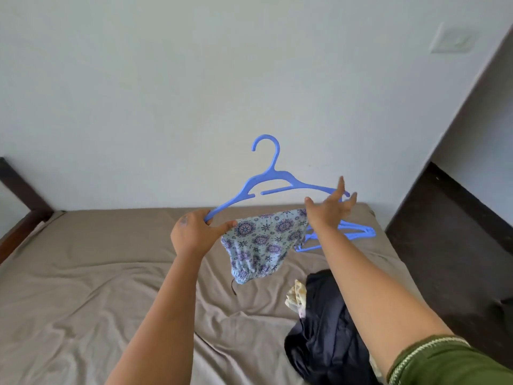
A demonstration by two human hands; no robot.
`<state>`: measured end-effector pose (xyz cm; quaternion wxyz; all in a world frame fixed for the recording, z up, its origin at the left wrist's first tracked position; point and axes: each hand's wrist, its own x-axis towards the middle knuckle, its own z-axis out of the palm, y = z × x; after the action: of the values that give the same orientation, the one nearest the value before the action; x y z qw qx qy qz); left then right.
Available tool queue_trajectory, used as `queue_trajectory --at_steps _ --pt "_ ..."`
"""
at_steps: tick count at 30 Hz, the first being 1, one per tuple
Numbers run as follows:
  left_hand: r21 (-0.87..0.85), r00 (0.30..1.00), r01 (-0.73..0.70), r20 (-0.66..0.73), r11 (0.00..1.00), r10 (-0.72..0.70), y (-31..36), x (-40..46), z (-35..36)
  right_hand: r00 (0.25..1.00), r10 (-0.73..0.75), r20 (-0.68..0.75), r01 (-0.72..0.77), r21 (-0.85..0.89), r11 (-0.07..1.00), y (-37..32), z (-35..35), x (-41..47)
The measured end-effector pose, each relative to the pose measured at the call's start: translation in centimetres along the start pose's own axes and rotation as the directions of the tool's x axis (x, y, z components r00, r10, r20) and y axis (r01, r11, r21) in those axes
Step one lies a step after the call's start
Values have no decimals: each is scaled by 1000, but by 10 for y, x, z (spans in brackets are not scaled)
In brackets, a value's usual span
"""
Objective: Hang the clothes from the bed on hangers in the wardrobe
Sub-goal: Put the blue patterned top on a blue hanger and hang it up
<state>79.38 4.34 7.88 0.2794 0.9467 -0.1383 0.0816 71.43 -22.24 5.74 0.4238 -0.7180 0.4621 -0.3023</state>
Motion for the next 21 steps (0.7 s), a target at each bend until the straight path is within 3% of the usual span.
queue_trajectory --at_steps 4,9,13,17,21 --pt "-26 987 -86 133 996 89 -15 -17 24 998 54 -32 -61 -262 963 60 -26 -29" --pt "-56 915 -253 312 966 257 -25 -53 57 943 259 -210 -319 -340 885 145 -82 -112" --pt "-122 806 -358 461 926 372 -10 -96 89 899 312 -308 -419 -399 816 206 -144 -199" --pt "-215 590 -506 620 836 517 19 -150 123 830 365 -422 -510 -305 805 246 -217 -286" --pt "-429 259 -640 660 637 705 54 -229 145 672 461 -579 -656 -178 733 280 -278 -380"
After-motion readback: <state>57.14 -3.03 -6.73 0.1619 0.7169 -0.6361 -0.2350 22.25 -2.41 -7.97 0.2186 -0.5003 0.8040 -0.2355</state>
